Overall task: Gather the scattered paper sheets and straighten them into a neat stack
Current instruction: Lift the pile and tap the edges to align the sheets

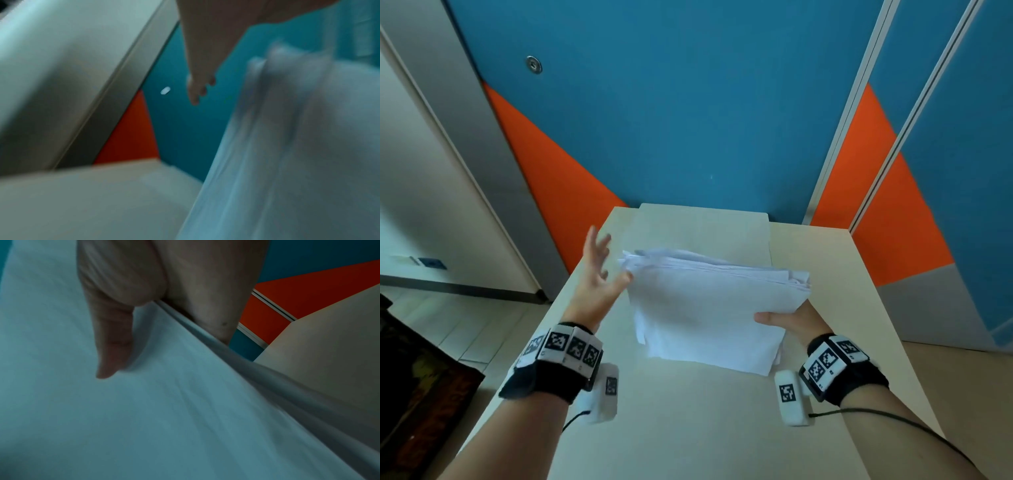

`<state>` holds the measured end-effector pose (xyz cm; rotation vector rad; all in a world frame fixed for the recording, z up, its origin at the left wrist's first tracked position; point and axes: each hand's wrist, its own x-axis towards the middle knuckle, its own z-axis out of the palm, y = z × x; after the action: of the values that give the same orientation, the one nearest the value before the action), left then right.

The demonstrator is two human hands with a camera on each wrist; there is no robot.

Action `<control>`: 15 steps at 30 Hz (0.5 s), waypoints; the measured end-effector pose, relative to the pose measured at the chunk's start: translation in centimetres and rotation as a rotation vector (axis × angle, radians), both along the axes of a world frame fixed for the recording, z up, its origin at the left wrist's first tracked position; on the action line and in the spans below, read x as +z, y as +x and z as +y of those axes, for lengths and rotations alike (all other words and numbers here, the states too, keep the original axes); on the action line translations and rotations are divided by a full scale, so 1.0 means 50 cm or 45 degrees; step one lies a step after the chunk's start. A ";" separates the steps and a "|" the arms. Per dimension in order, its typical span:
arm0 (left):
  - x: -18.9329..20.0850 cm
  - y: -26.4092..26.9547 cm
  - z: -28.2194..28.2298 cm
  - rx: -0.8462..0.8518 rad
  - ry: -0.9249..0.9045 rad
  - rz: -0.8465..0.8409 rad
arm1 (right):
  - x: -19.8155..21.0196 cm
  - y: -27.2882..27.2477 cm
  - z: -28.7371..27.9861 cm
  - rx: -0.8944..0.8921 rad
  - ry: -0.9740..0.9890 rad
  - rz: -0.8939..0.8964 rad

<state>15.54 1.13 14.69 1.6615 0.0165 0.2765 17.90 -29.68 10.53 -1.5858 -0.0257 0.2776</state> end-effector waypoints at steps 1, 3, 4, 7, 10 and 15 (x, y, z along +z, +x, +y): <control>-0.025 -0.003 0.006 -0.141 -0.078 0.148 | -0.002 0.002 0.000 0.021 0.004 0.026; -0.056 0.001 -0.005 -0.359 -0.088 0.348 | 0.001 0.000 0.010 0.012 0.049 0.056; -0.064 0.007 -0.018 -0.394 -0.068 0.394 | -0.002 0.000 0.014 0.011 0.057 0.056; -0.059 0.030 -0.057 -0.321 -0.102 0.364 | -0.002 -0.001 0.033 -0.029 -0.013 0.008; -0.048 0.051 -0.056 -0.267 -0.196 0.307 | 0.001 0.005 0.038 -0.132 0.023 -0.034; -0.113 0.052 -0.029 -0.310 -0.317 0.442 | -0.002 -0.003 0.032 -0.077 0.039 0.053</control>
<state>18.13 -0.32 9.04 1.4283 0.1041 -0.1940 17.75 -28.06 10.44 -1.5475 0.0494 0.2618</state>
